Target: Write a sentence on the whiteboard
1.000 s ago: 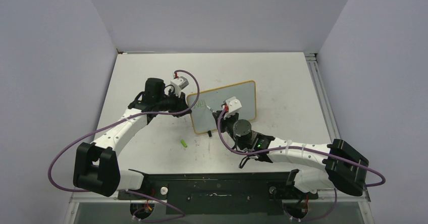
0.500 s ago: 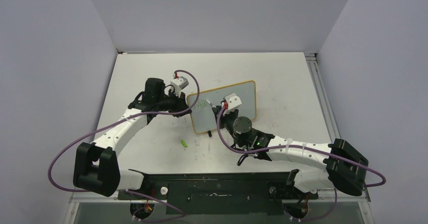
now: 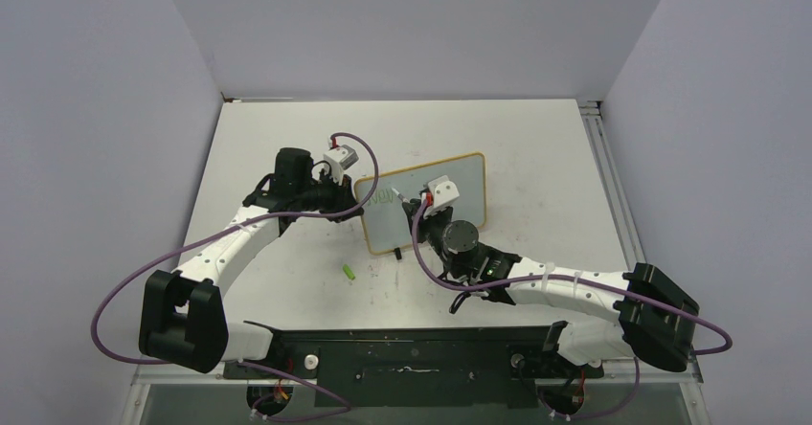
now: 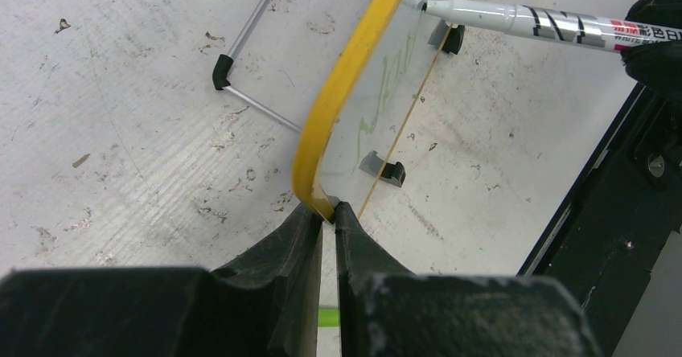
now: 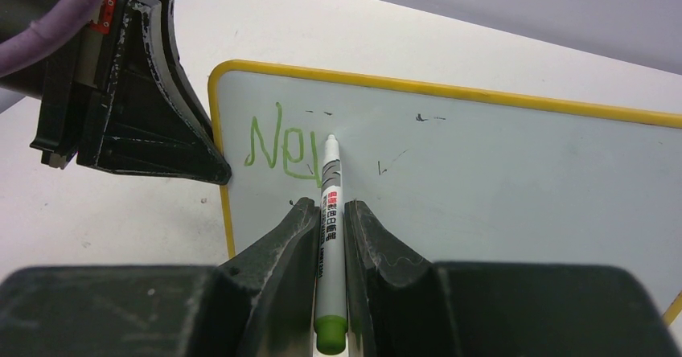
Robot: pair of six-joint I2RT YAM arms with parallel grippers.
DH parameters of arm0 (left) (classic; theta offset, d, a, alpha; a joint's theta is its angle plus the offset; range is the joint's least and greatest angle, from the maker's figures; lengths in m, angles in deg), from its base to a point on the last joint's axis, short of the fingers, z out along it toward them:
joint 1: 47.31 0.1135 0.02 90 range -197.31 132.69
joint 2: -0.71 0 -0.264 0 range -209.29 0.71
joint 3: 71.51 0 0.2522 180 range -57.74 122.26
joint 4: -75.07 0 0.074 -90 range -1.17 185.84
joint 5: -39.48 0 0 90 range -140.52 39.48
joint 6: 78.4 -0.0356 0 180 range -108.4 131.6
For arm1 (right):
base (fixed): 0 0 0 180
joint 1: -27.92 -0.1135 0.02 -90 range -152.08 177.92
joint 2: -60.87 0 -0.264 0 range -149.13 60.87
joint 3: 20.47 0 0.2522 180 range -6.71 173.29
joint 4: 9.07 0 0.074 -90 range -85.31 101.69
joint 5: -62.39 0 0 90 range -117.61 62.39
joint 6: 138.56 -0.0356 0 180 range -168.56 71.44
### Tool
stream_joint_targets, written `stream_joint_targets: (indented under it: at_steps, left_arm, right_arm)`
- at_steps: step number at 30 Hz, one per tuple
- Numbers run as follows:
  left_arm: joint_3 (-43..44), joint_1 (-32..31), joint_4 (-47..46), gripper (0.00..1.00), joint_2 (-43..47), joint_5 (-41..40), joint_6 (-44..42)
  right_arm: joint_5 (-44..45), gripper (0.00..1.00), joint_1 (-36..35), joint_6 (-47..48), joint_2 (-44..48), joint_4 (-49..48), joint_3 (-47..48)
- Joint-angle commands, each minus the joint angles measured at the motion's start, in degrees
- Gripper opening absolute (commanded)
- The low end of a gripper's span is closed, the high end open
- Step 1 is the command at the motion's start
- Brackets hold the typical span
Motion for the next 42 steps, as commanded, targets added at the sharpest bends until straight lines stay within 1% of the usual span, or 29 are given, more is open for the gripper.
stream_joint_targets:
  at_steps: [1, 13, 42]
  left_arm:
    - [2.1, -0.8, 1.2, 0.00, -0.2, 1.4, -0.5]
    - [2.1, -0.8, 1.2, 0.00, -0.1, 1.5, -0.5]
    - [2.1, -0.8, 1.3, 0.00, -0.1, 1.4, -0.5]
  right_arm:
    - [2.3, 0.05, 1.1, -1.1, -0.4, -0.8, -0.3]
    - [3.0, 0.05, 0.9, -3.9, 1.2, 1.1, -3.4]
    - [4.5, 0.05, 0.0, -6.2, 1.5, 2.1, -5.5]
